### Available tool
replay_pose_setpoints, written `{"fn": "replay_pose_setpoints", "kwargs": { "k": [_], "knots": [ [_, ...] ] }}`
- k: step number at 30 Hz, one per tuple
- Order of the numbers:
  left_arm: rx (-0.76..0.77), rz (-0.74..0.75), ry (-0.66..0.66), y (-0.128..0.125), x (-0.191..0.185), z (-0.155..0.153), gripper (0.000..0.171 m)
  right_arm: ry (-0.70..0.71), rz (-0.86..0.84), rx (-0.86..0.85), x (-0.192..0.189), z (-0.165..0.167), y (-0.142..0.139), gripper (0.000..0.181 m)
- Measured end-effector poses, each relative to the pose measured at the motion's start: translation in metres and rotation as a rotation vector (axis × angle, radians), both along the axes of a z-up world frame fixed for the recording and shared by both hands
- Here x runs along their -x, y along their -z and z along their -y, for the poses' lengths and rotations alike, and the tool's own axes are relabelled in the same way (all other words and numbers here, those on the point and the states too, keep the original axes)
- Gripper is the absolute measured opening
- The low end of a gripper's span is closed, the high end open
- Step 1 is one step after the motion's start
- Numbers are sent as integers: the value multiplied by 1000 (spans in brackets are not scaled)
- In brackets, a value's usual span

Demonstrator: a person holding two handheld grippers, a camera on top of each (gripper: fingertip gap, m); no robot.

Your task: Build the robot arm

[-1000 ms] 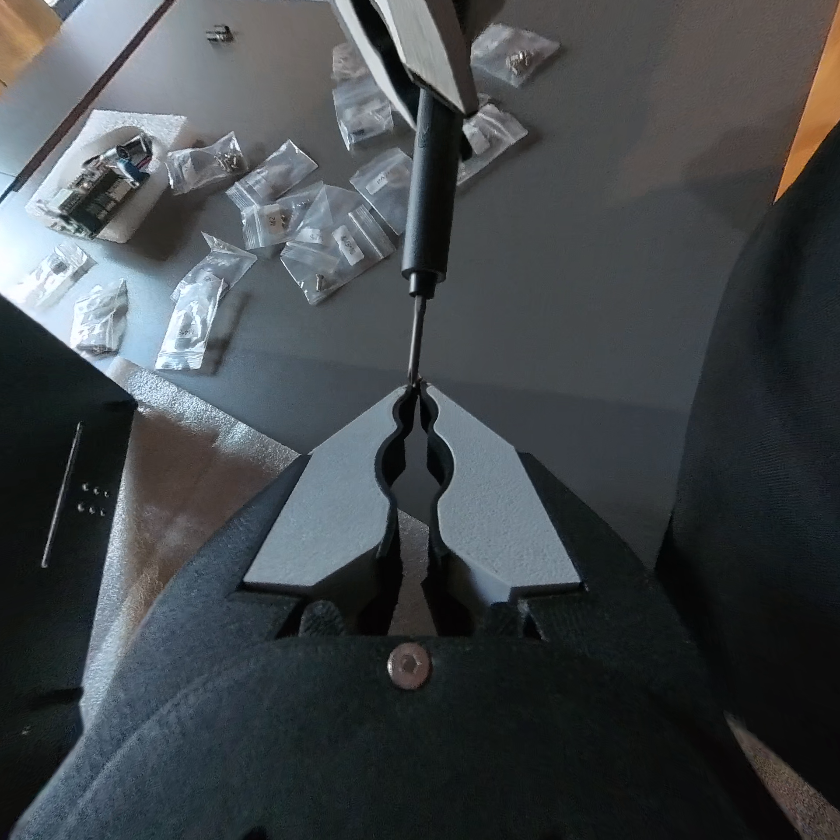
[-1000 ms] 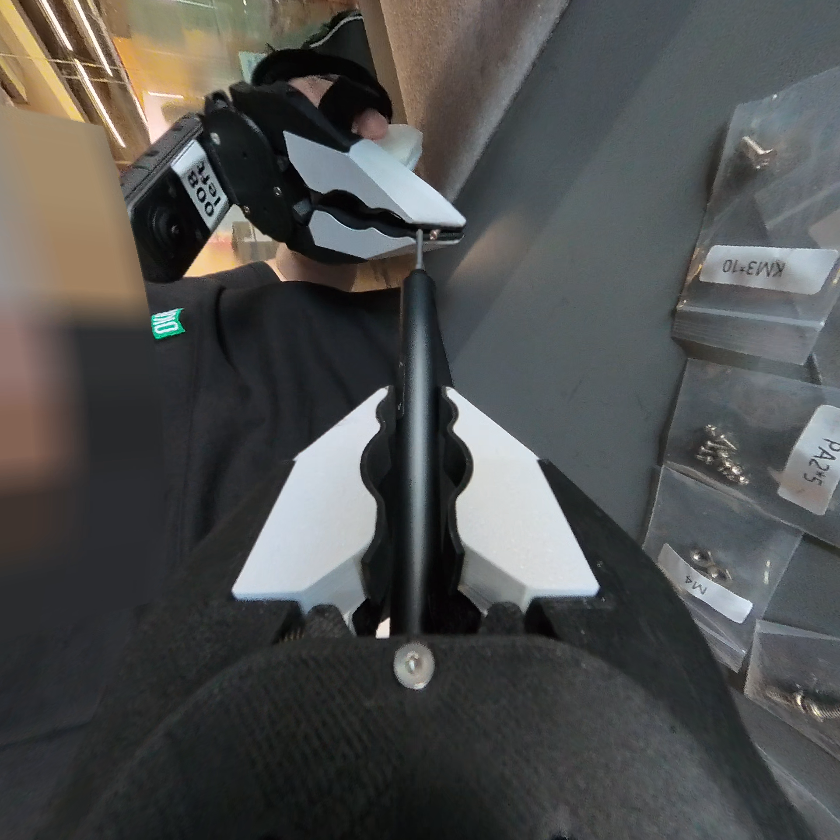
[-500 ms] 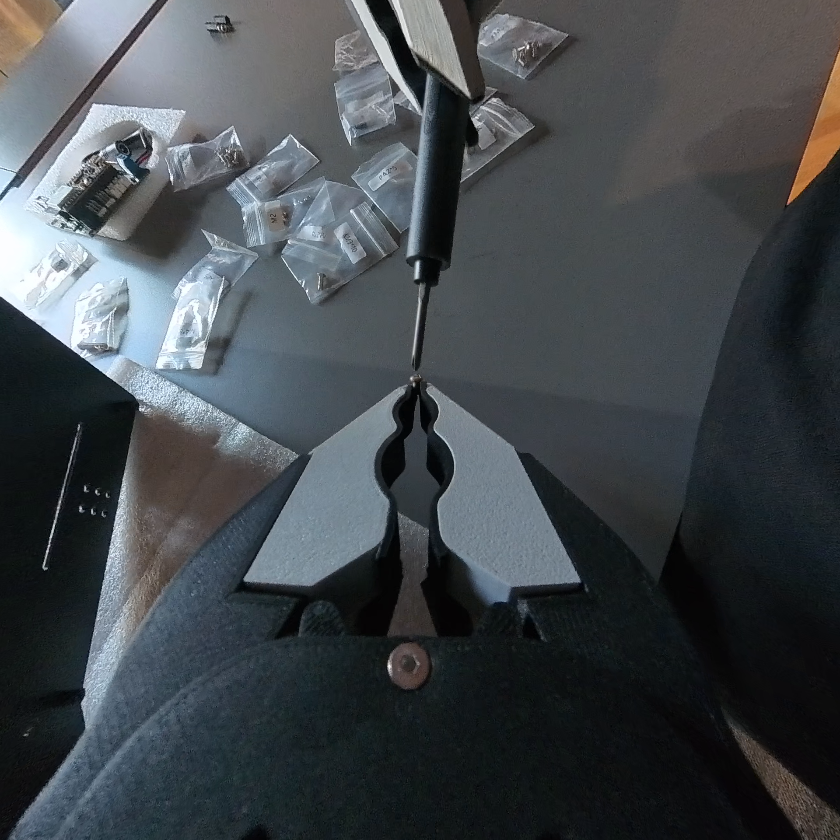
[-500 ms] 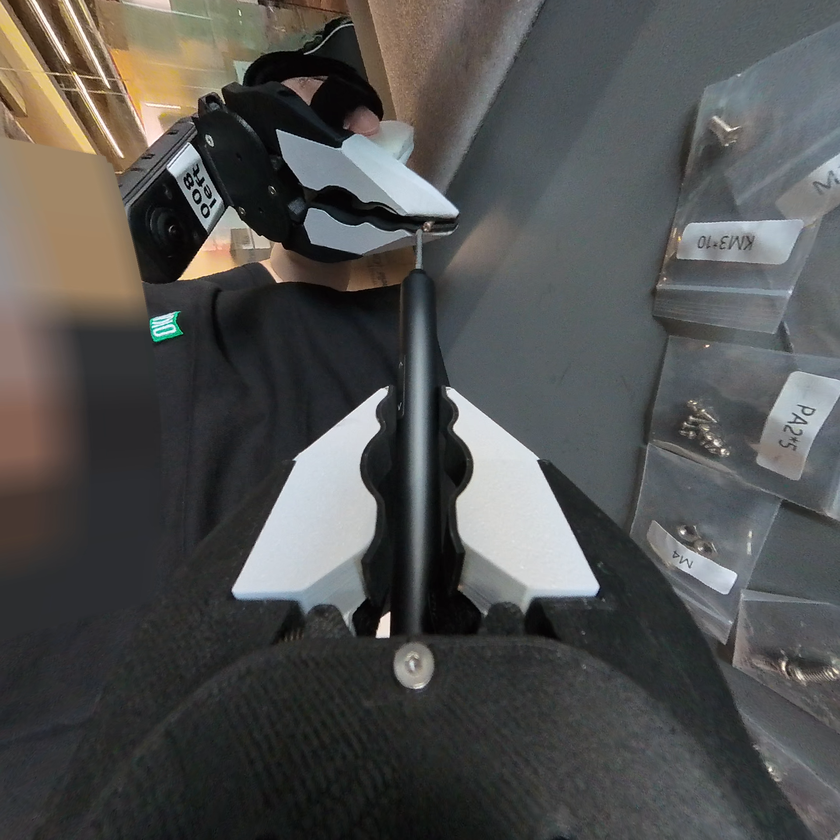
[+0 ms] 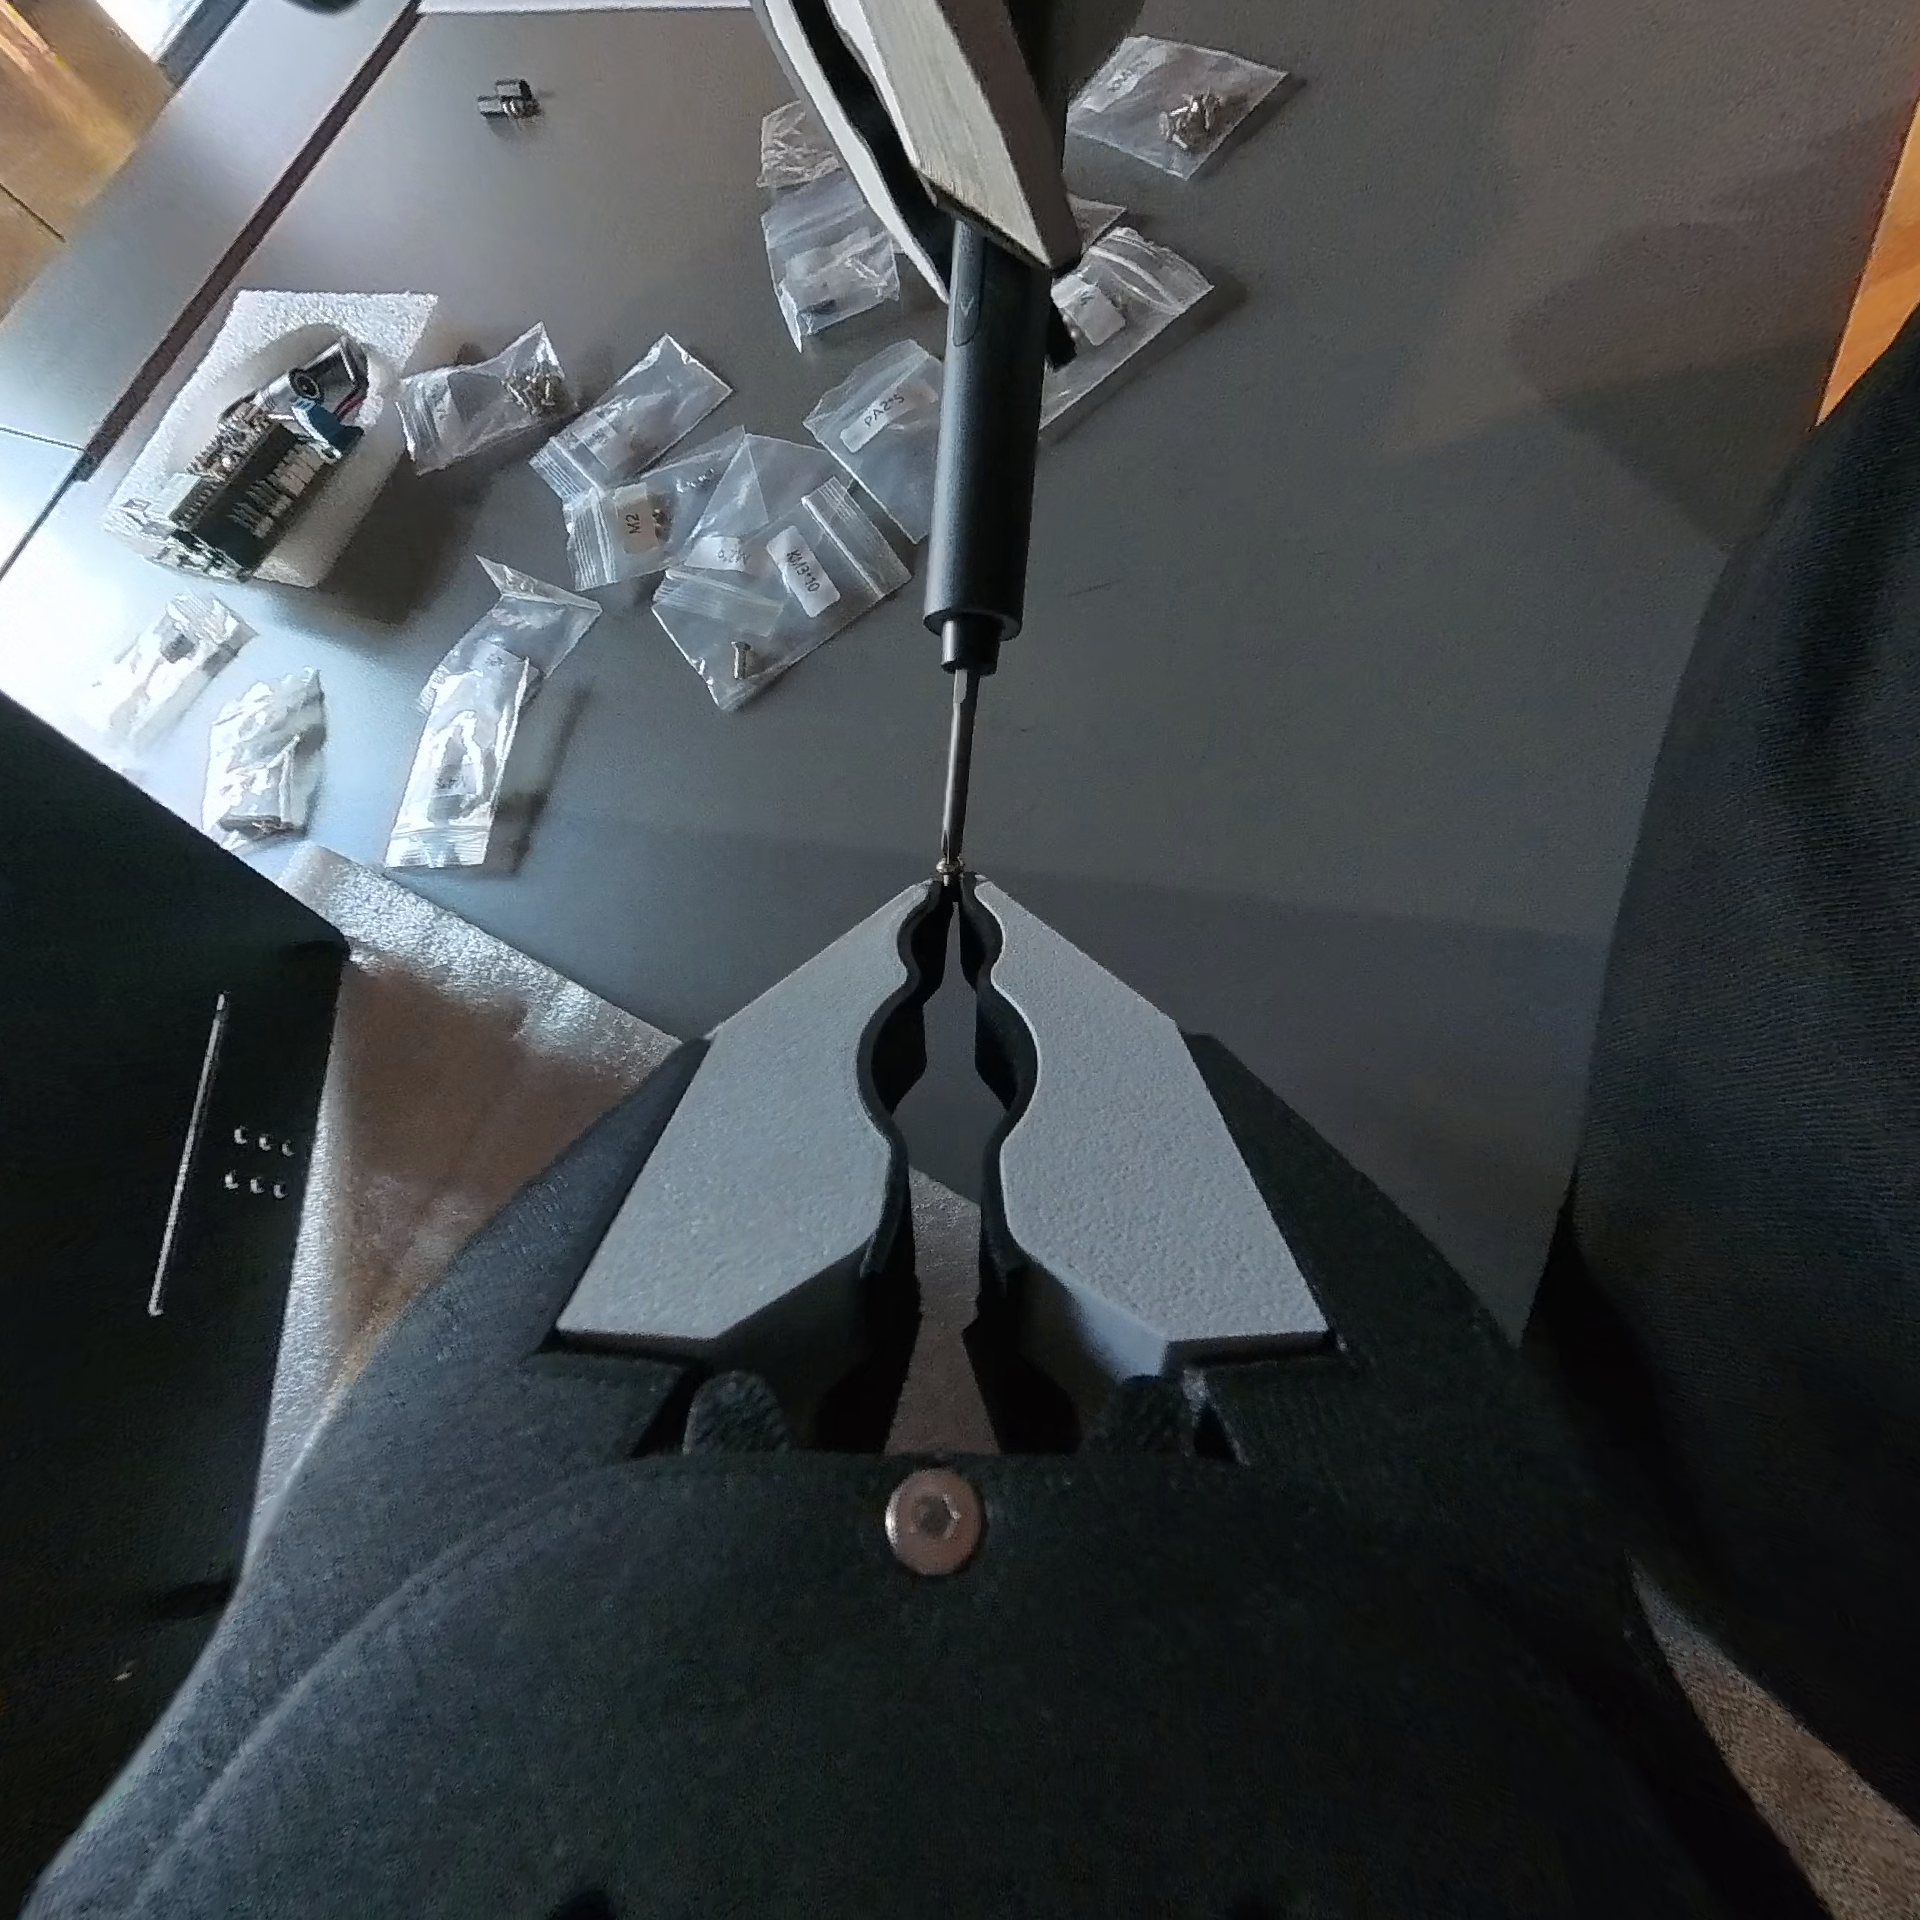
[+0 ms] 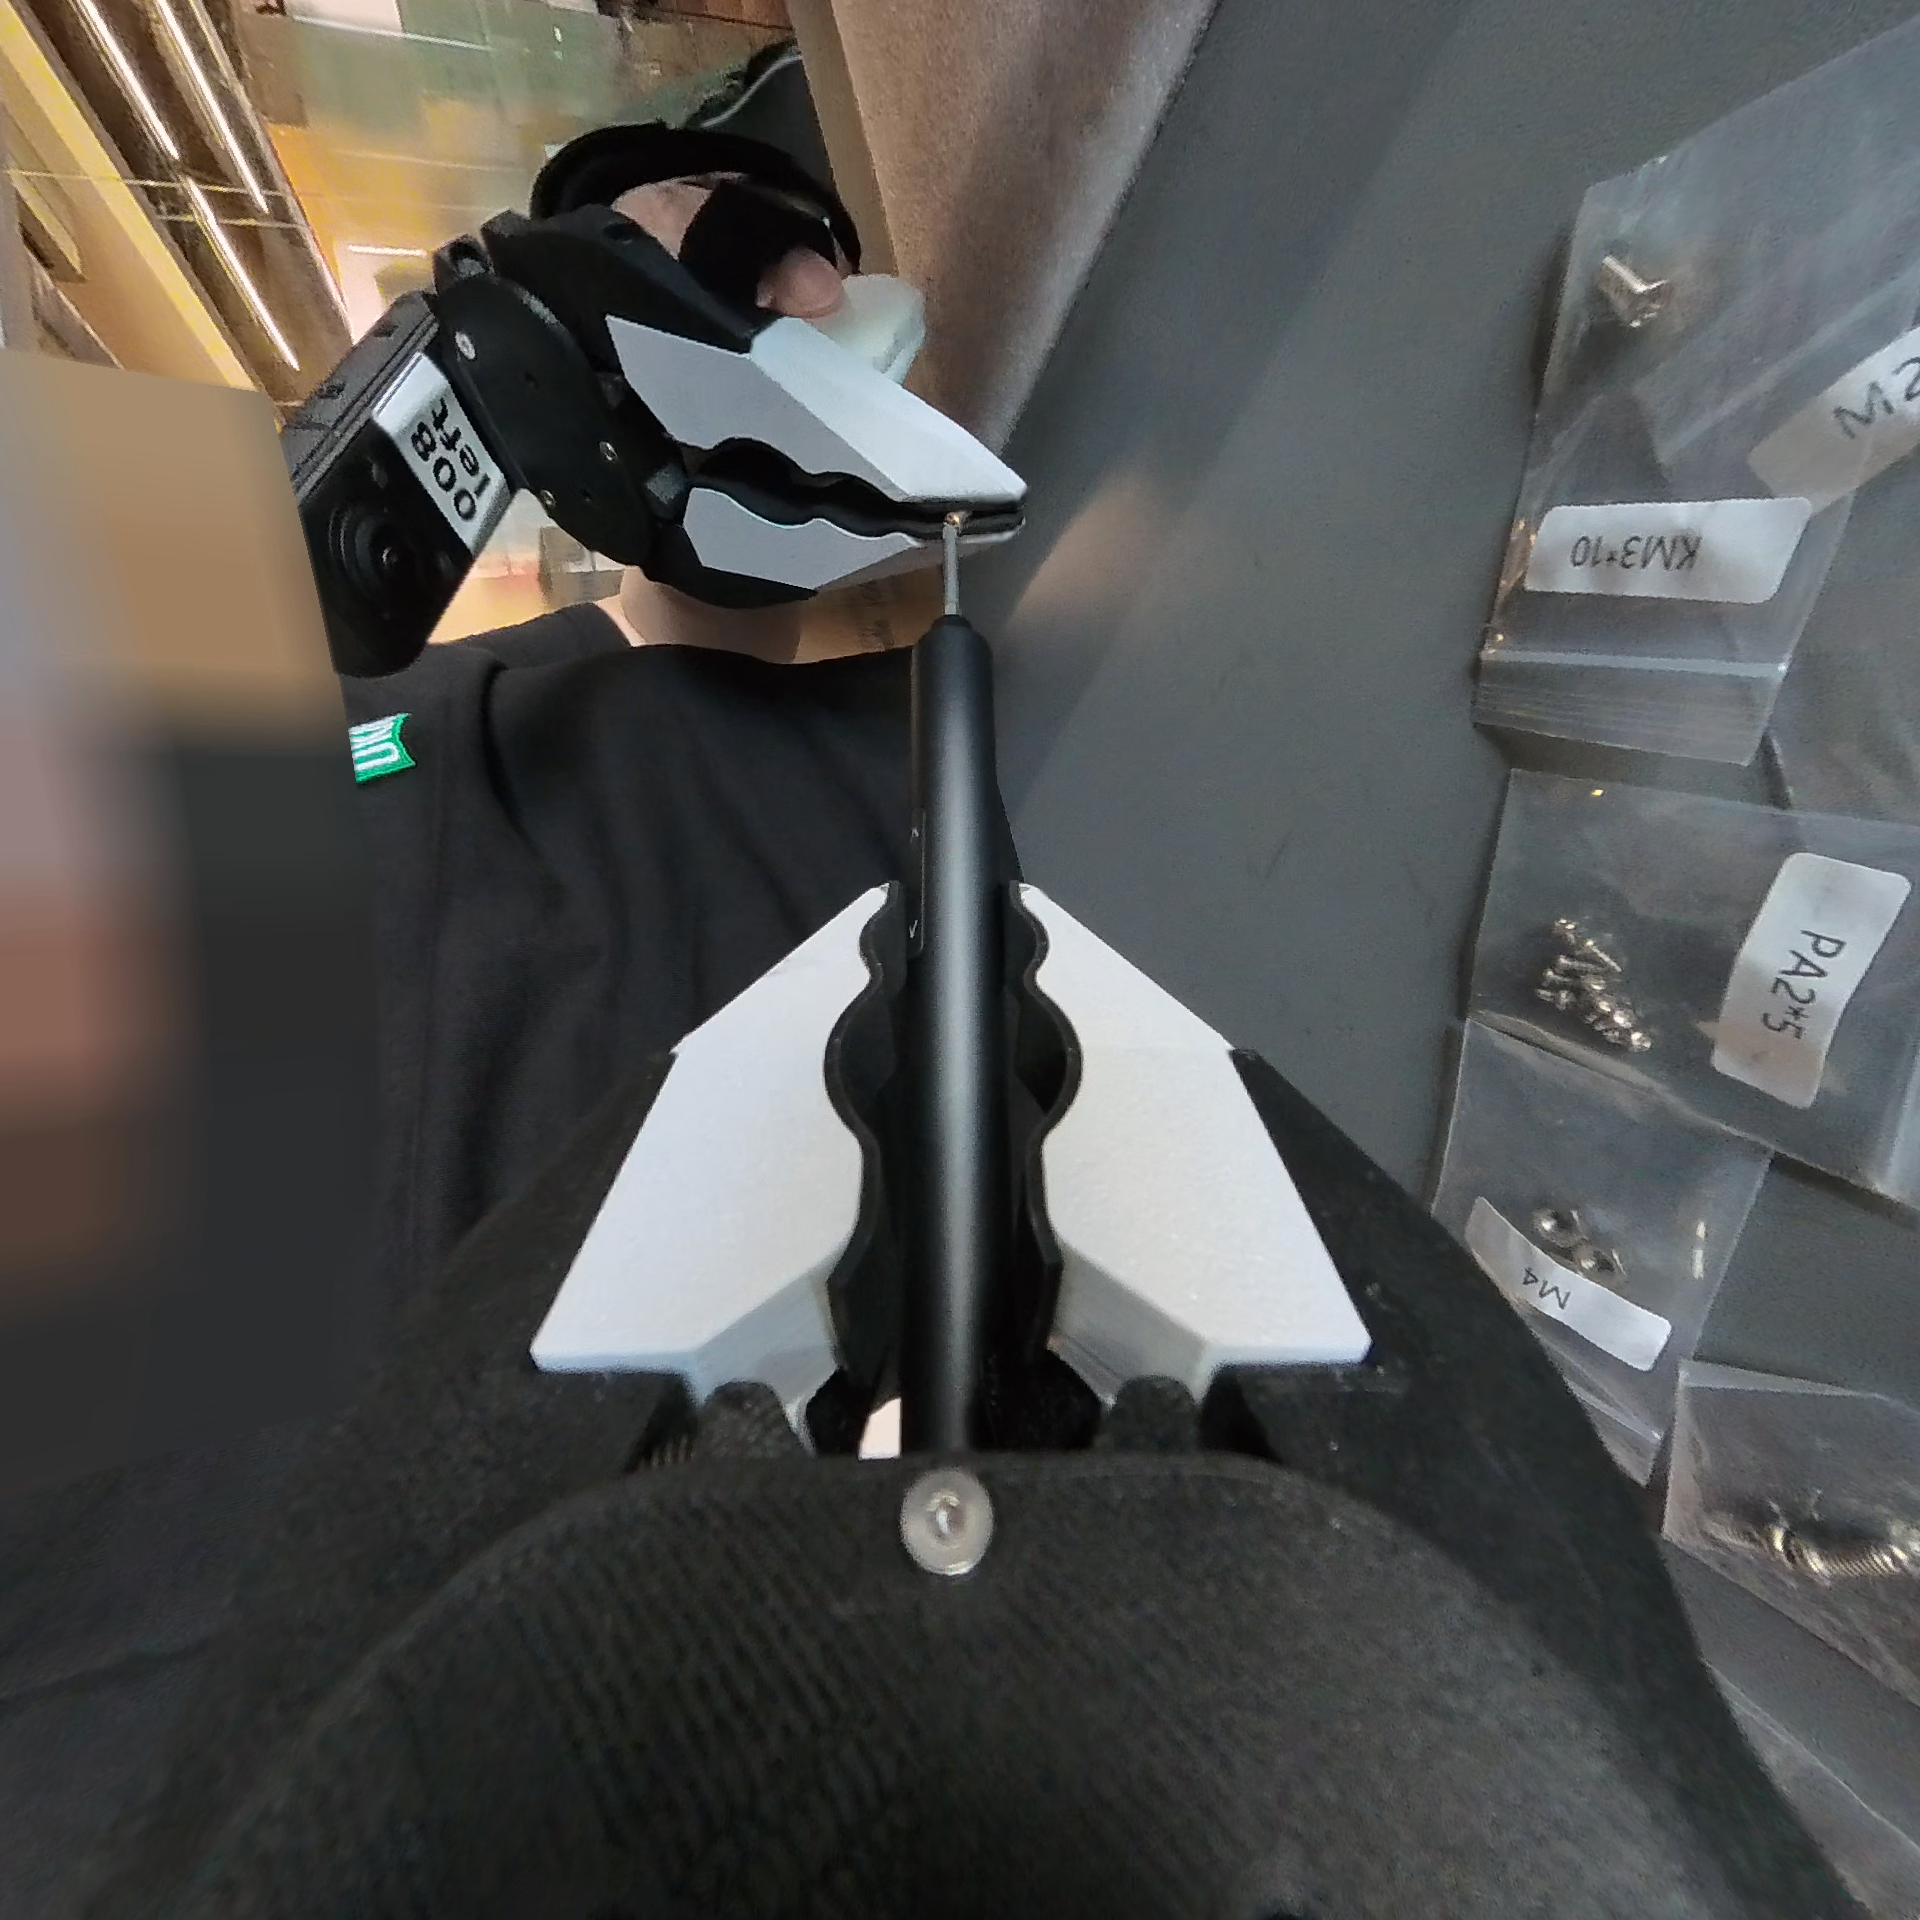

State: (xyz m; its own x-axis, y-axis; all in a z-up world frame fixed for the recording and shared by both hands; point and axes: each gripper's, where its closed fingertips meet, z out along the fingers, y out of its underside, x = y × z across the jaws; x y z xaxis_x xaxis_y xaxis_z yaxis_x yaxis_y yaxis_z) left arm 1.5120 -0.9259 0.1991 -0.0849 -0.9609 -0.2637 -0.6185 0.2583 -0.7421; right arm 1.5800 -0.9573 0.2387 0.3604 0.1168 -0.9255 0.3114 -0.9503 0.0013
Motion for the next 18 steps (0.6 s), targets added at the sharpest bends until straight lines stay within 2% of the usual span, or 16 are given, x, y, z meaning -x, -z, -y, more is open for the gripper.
{"fn": "replay_pose_setpoints", "kwargs": {
  "k": [4,10,18],
  "knots": [
    [-93,-17,-6,0,0,-3,0,28,-18,41,0,-2,0,17],
    [-340,-116,-14,8,0,-14,0,104,-48,135,1,-5,7,16],
    [-345,-125,-8,14,-2,-12,0,114,-60,139,1,-1,13,17]
  ]
}}
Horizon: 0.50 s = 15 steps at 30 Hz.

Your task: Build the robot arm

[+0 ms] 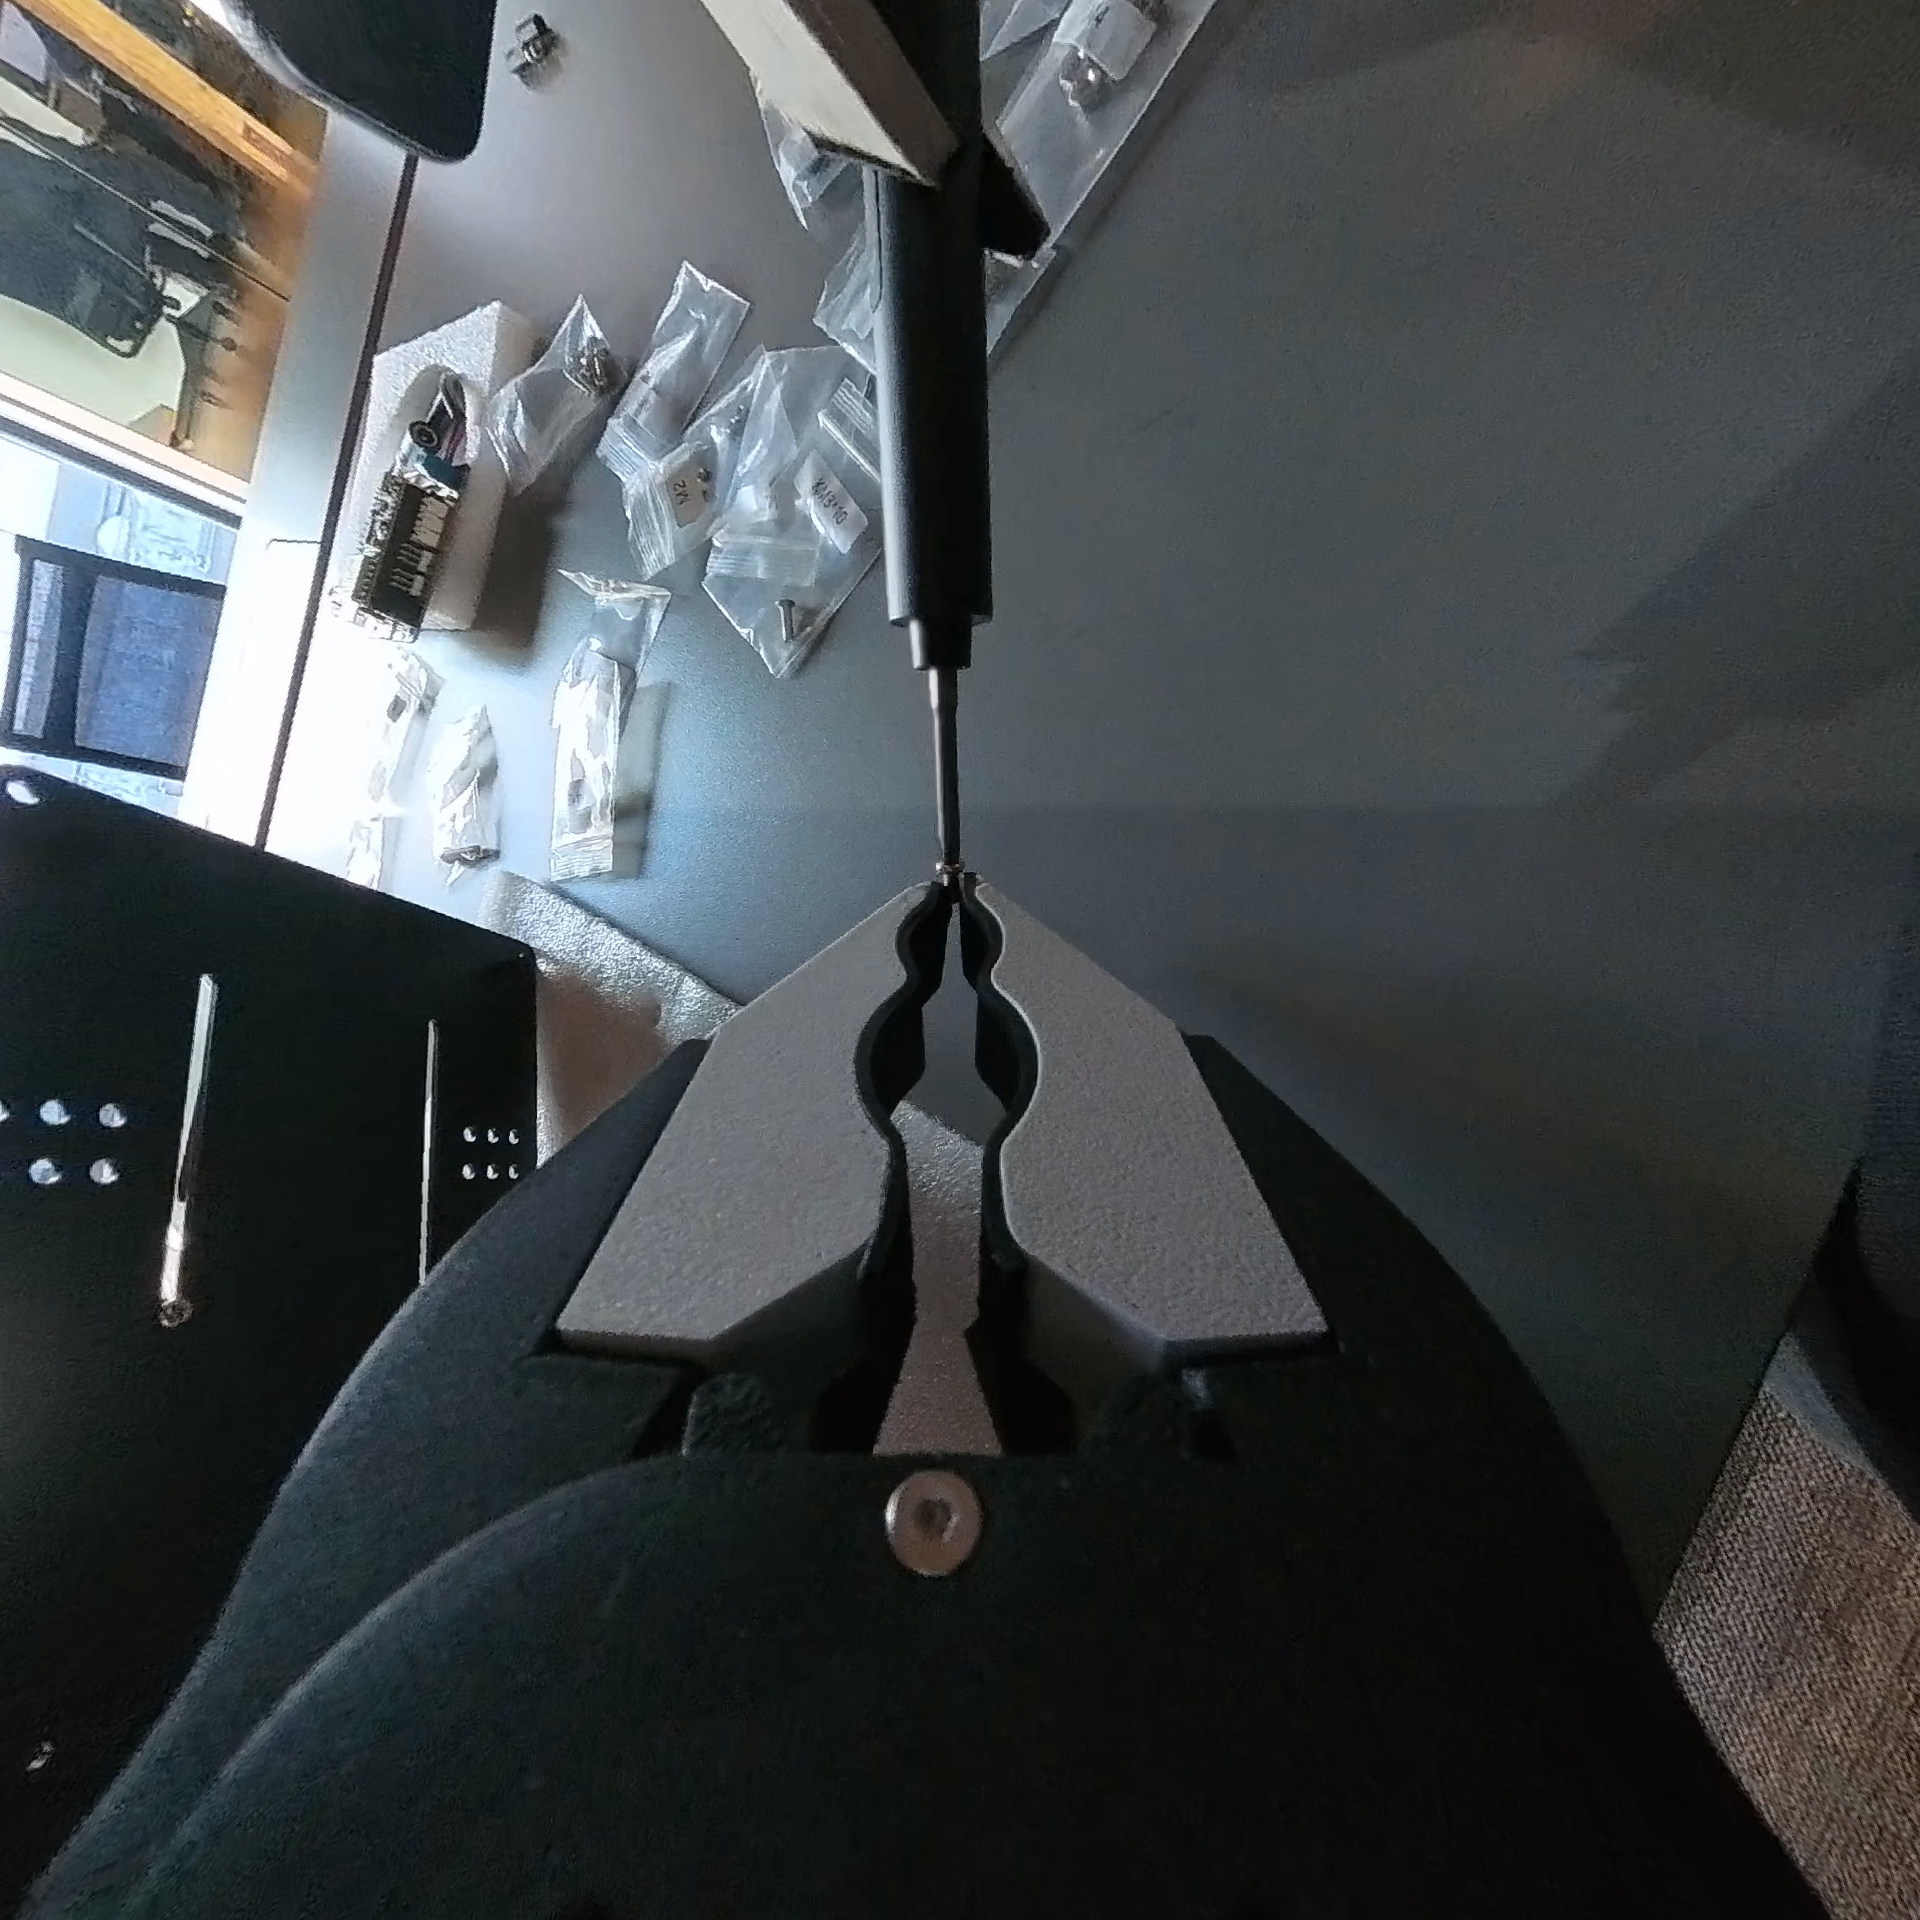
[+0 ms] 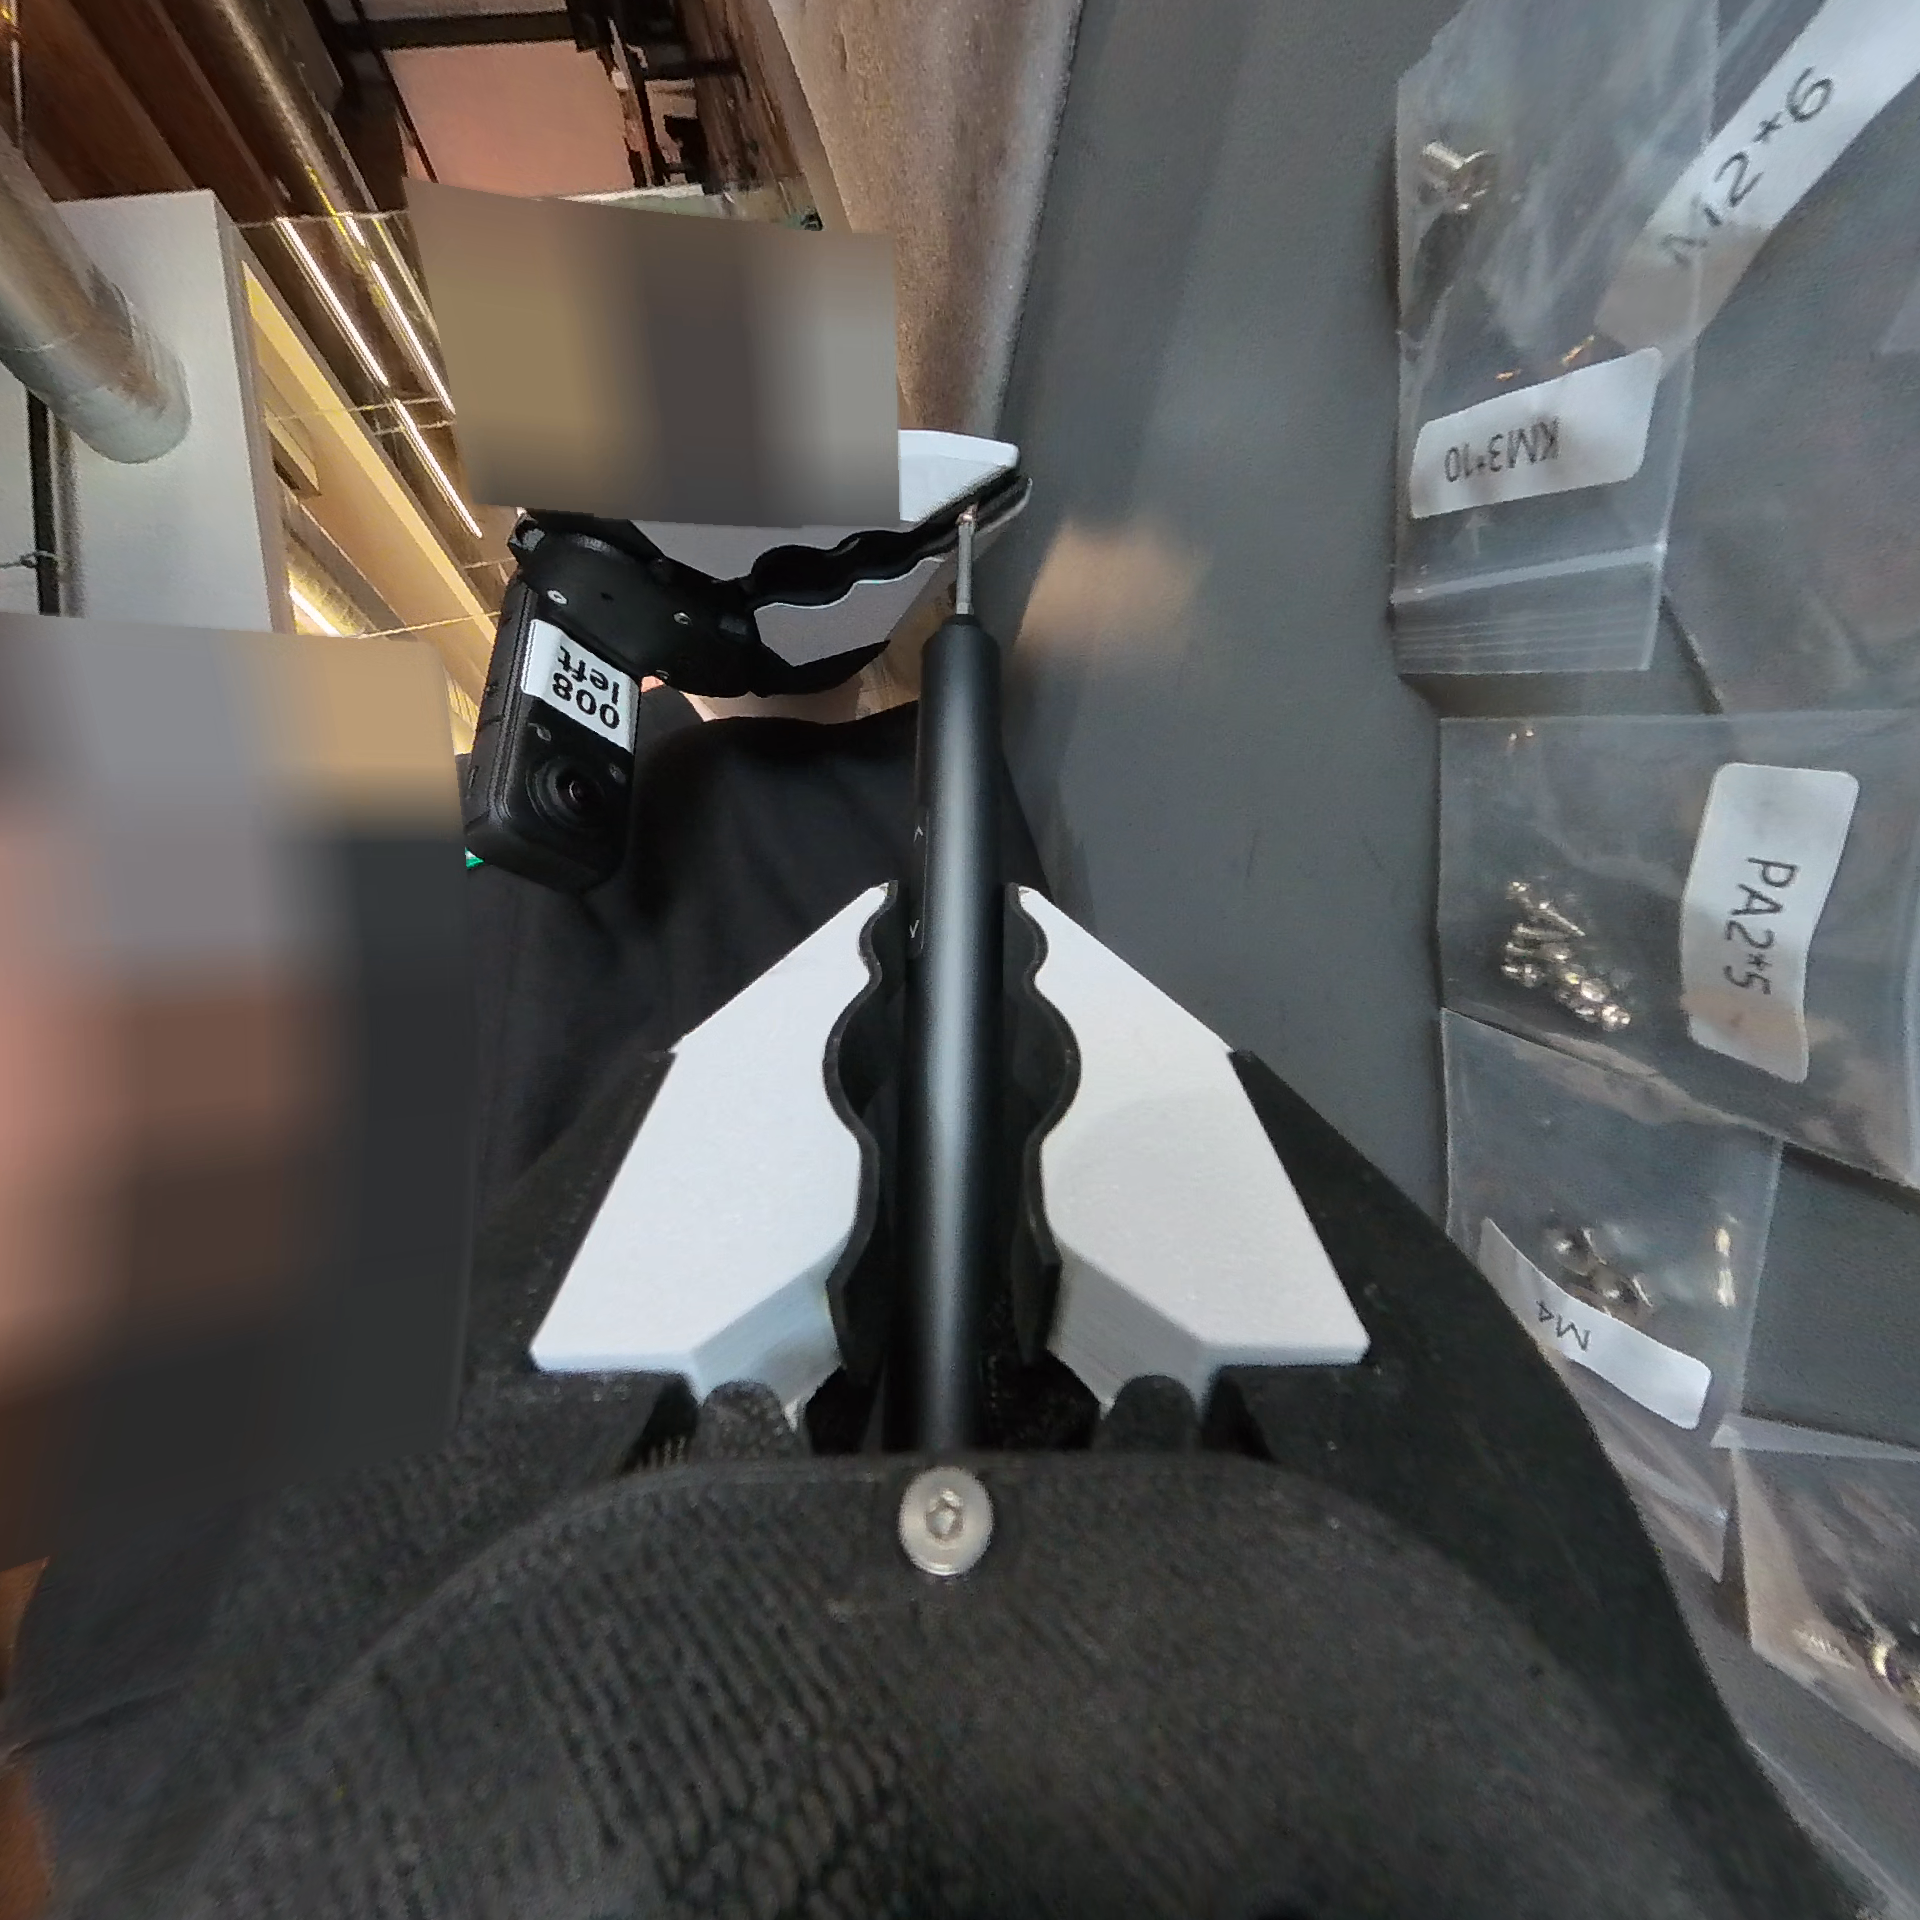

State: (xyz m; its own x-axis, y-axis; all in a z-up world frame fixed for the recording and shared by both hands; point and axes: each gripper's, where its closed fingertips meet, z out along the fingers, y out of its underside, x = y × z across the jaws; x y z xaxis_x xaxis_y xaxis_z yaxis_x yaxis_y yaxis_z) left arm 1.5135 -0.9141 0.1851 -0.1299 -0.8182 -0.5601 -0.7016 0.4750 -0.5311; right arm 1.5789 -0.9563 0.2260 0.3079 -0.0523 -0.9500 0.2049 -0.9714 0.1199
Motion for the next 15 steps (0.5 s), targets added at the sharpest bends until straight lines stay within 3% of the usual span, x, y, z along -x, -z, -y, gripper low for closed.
{"fn": "replay_pose_setpoints", "kwargs": {
  "k": [6,9,11,15],
  "knots": [
    [31,29,-32,-2,-4,-3,29,-1,-4,-7,-2,2,1,17],
    [128,129,-52,-18,-3,-1,32,11,-24,-30,-4,1,-2,17],
    [265,265,-88,-42,0,-3,32,27,-51,-55,-5,0,-6,17],
    [671,567,-152,-121,17,-22,38,114,-140,-141,-8,-7,-16,16]
  ]
}}
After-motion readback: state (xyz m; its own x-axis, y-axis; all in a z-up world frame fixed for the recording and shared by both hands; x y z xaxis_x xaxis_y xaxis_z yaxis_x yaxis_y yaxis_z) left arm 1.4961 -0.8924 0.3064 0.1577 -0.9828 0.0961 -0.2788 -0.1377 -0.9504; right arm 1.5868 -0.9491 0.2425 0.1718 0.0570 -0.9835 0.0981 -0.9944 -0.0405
